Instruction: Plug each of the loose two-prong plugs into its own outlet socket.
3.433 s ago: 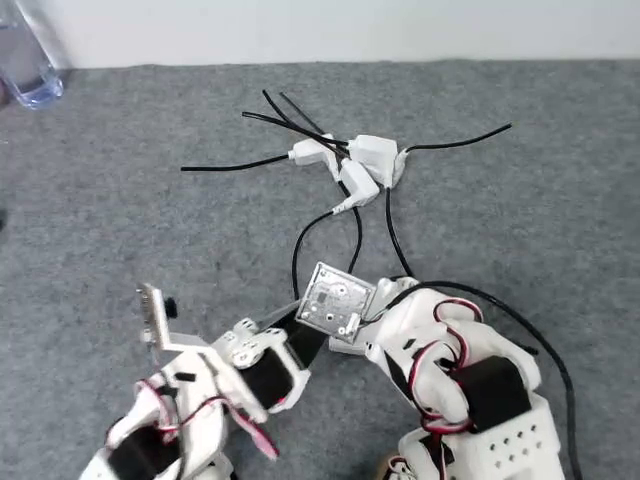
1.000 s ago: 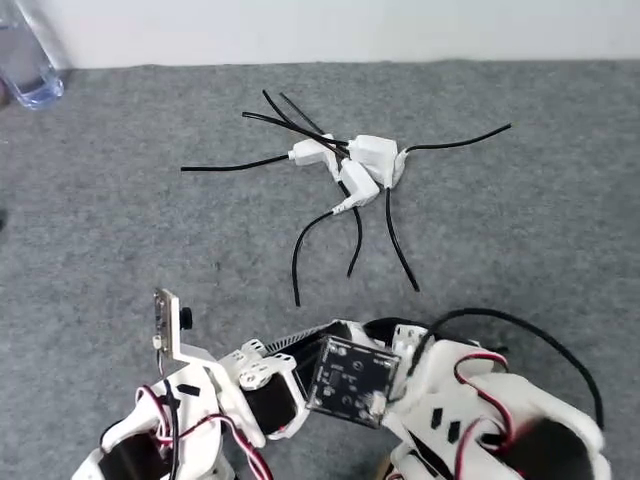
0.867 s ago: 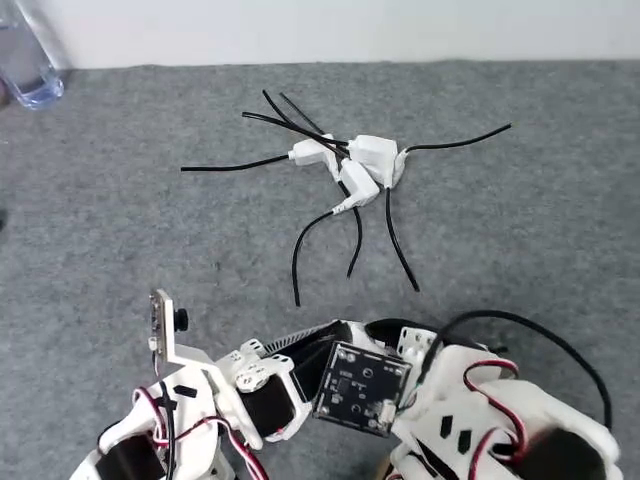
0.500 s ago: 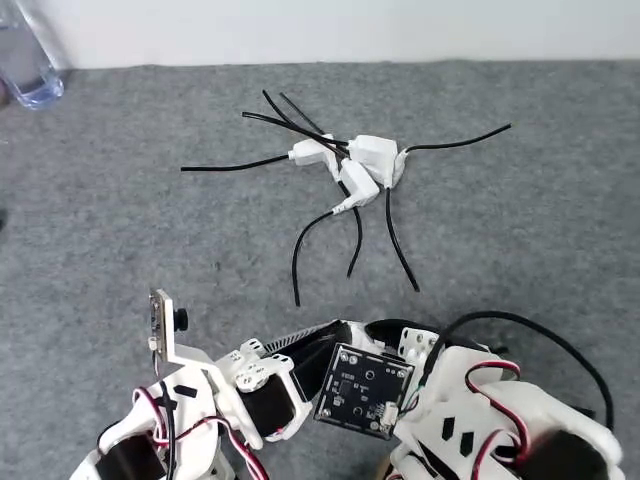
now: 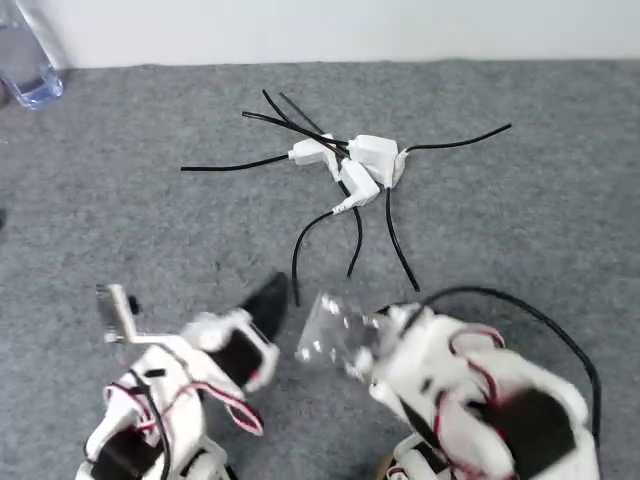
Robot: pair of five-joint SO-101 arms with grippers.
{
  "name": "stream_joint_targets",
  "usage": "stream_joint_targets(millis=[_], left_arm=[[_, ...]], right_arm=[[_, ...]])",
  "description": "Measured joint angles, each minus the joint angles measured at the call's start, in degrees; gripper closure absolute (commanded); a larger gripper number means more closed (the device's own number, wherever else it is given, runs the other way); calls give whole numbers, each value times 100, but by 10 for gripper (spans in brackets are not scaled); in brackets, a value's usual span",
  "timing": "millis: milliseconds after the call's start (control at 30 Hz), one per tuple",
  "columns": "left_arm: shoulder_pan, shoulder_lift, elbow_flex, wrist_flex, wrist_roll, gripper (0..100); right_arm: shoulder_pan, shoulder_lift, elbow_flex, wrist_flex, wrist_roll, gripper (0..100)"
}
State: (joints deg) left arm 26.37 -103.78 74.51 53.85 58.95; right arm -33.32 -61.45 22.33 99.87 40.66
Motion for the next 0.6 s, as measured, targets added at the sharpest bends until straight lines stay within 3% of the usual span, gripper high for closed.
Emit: stream_joint_targets(millis=[200,400,500,600], left_arm=[[-2426,0,809,0,-44,986],[-4536,0,1591,0,-932,986],[-5371,0,1934,0,-1371,986],[-5767,9,2189,97,-1705,986]], right_arm=[[308,1011,-475,0,273,991],[738,2629,-510,-88,695,991],[932,3376,-501,-202,932,991],[923,3965,-501,-396,1020,991]])
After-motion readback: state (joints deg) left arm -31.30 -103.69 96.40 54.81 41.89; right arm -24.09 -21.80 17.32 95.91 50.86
